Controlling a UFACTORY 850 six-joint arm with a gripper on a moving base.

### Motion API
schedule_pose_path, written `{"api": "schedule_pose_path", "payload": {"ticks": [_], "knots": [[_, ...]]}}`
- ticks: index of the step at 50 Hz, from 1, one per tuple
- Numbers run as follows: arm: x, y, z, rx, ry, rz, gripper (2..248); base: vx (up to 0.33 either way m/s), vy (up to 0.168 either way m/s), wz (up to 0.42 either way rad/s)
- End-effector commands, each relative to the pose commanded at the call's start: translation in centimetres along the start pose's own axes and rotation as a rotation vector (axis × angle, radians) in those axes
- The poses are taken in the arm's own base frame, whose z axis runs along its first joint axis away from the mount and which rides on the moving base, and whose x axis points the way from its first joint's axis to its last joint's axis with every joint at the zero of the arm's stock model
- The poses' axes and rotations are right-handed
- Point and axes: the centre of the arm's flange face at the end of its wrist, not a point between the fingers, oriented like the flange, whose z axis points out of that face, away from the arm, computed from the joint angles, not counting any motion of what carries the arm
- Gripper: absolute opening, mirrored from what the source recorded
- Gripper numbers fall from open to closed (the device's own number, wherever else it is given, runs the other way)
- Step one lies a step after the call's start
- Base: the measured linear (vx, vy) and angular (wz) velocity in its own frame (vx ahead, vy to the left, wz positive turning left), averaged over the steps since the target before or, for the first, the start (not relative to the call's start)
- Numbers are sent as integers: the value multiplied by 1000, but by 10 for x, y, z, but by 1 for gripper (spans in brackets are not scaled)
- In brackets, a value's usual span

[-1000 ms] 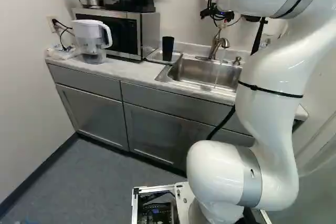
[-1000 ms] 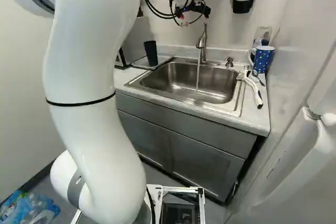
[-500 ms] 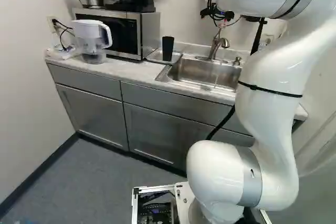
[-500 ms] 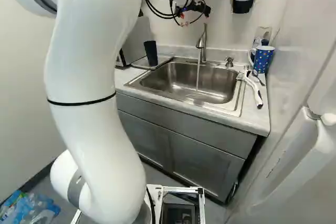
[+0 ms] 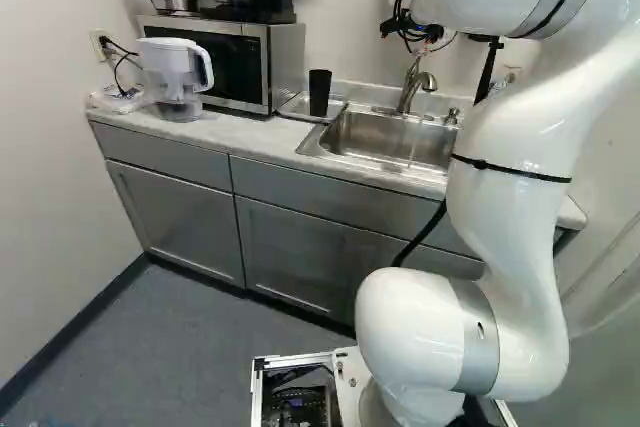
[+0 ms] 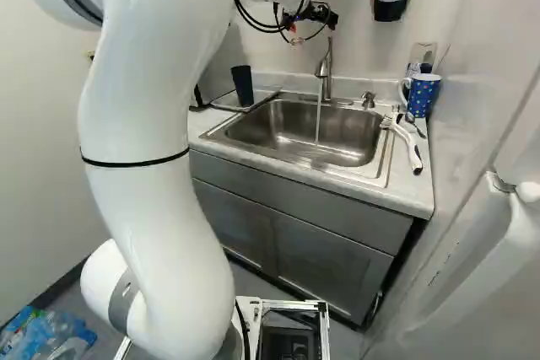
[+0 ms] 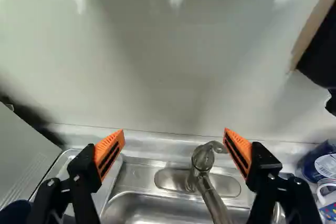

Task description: Rinse the cup and place it in the tray

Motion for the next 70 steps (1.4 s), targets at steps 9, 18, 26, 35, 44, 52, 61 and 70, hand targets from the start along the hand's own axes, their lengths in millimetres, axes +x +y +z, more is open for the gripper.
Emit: {"api": "schedule_pose_path", "payload": {"ticks": [9,18,26,35,44,52,61,70], "knots": [[-3,0,3,0,-6,0,247,0,0,0],[-2,-1,5,1,-5,0,247,0,0,0],[-2,-1,8,2,-4,-1,247,0,0,0],[0,-3,12,4,-2,-2,247,0,0,0],[0,-3,13,4,-2,-2,247,0,0,0],[0,-3,13,4,-2,-2,247,0,0,0],[0,-3,13,4,-3,-2,247,0,0,0],[-1,-3,13,4,-9,-2,247,0,0,0]]}}
